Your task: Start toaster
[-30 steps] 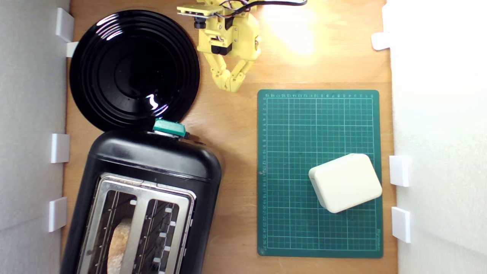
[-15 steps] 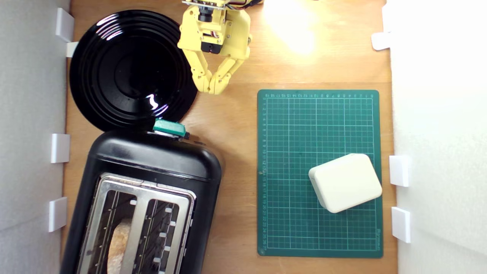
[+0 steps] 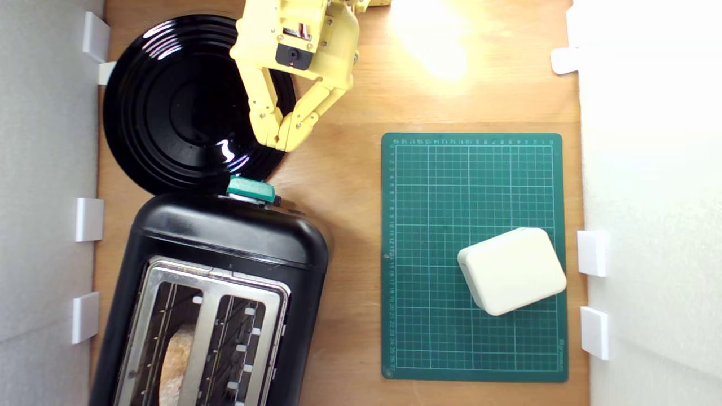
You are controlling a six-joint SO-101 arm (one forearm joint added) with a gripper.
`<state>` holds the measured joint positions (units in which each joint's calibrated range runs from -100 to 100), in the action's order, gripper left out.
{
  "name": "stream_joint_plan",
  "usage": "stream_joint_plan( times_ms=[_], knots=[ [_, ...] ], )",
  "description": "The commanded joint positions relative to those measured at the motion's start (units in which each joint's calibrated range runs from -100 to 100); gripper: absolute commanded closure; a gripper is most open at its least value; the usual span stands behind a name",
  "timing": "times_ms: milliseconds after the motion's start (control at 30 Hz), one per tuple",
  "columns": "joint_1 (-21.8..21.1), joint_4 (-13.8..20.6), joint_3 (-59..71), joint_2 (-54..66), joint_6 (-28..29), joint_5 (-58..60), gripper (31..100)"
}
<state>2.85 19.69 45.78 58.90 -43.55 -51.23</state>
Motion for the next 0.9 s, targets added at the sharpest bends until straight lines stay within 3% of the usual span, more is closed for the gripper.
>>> stream_joint_plan(
  times_ms=[0,333,500,867],
  knots=[
    [2.15,-0.09,-10.12,-5.78,0.12,-0.20,98.1],
    [5.09,0.29,-20.84,-16.10,1.69,-1.49,98.1],
    [4.53,-0.27,-27.20,-19.93,1.85,-9.97,98.4],
    [5.09,-0.27,-32.83,-26.59,2.11,-9.97,98.8]
  ],
)
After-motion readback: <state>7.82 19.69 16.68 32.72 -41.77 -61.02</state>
